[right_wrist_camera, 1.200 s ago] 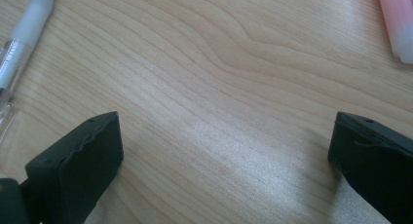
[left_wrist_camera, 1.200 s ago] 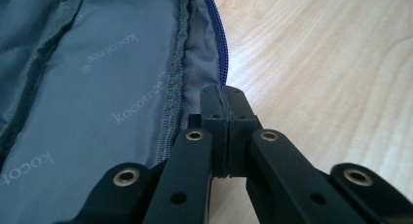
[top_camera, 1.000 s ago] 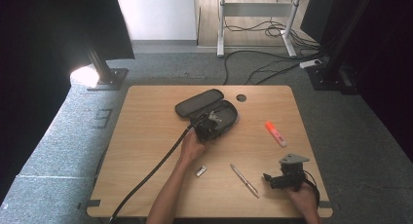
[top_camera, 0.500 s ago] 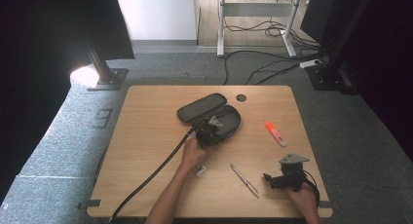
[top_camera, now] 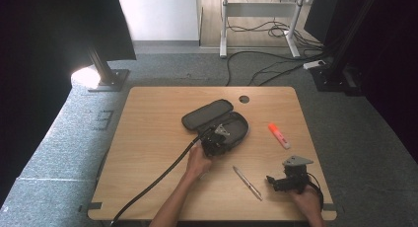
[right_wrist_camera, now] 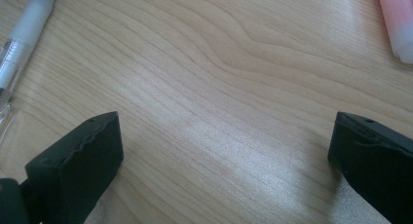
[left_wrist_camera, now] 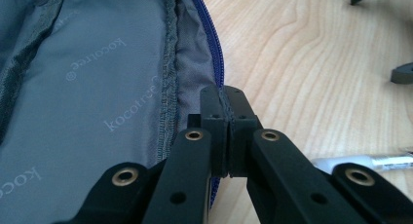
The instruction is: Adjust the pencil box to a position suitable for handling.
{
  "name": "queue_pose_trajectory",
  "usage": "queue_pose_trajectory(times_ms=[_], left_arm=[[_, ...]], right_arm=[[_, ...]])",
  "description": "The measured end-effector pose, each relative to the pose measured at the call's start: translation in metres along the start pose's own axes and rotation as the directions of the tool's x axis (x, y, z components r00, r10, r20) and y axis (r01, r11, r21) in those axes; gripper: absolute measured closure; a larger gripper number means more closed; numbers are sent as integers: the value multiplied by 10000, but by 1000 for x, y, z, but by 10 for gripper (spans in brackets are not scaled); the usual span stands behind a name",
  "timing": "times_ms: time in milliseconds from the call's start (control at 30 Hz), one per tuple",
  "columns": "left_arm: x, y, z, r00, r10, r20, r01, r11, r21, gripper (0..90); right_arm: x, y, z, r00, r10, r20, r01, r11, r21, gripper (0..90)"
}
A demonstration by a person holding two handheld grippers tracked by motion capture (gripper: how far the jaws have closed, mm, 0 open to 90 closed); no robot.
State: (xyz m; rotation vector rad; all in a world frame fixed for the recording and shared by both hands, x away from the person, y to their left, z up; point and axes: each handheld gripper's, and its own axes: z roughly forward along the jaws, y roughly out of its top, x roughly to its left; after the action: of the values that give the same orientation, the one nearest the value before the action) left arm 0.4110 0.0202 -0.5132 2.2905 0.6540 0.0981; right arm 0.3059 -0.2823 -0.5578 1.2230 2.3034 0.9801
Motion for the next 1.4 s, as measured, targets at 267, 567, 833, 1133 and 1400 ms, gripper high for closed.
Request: queue_pose_trajectory(times_ms=[267,567,833,1133,1400], left_arm=[[-14,0,-2,9997,205,144,-204,9998,-23,884],[-29,-4,1,9985,412,358,-416,9991,106,883],[-42,-6,4,9967,528,622,-537,9985,120,881],[-48,-5,3,9953,493,832,-492,9988,-28,879],[-49,-4,-2,9943,441,973,-417,9988,-267,785]], right_arm=[[0,0,0,10000,-2,-1,2,10000,-1,0],[0,0,0,10000,8,6,-8,10000,-2,0],[0,0,0,10000,16,17,-16,10000,-16,0],[0,0,0,10000,22,19,-22,10000,-13,0],[0,0,0,10000,5,4,-5,10000,1,0]])
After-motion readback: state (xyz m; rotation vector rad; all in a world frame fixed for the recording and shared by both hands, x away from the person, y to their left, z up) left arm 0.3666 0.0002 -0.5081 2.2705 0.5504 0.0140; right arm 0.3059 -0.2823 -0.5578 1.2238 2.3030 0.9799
